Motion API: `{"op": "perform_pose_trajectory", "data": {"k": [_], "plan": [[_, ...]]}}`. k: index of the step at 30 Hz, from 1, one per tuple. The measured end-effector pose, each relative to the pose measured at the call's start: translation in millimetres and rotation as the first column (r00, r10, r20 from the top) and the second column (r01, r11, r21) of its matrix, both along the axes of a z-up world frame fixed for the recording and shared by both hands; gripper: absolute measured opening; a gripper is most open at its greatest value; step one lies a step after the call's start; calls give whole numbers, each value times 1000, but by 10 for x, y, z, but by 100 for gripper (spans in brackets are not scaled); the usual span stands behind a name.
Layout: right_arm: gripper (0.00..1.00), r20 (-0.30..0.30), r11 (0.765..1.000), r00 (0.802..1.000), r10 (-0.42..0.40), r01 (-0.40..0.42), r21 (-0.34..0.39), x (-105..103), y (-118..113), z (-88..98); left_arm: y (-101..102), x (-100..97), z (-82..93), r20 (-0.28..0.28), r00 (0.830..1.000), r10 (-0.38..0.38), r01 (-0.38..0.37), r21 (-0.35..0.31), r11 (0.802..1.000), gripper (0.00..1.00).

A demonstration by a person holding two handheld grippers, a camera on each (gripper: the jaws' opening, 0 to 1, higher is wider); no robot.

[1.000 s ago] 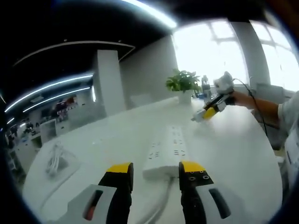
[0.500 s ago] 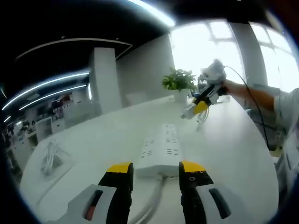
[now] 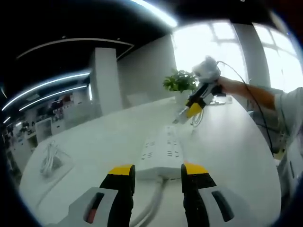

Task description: Straighten the power strip on the desk, plug the charger into it

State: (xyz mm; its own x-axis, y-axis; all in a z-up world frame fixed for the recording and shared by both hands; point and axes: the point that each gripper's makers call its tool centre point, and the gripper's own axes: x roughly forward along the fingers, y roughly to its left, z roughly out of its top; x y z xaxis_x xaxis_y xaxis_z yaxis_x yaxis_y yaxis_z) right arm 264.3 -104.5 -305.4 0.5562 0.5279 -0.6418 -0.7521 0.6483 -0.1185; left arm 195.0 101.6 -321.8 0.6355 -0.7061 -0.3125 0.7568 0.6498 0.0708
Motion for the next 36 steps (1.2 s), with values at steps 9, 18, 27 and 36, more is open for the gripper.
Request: {"op": "perform_pose_trajectory", "data": {"k": [9,18,27,36], "plan": [[23,-40,1000,999,-17,16,-11,66,23,-67,-16,-29,24,0,1000,-4,4,-12,1000,40],[23,-59,999,998,-19,18,-27,107,22,-95,-48,-78,57,5,1000,-17,17,-17,1000,40],[23,-88,999,995,-39,36,-33,159,21,-91,-84,-117,53,30,999,-31,30,23,999,41],[23,-121,995,990,-74,66,-69,165,60,-83,-116,-167,44,-2,998,-55,55,-8,998,41]]}}
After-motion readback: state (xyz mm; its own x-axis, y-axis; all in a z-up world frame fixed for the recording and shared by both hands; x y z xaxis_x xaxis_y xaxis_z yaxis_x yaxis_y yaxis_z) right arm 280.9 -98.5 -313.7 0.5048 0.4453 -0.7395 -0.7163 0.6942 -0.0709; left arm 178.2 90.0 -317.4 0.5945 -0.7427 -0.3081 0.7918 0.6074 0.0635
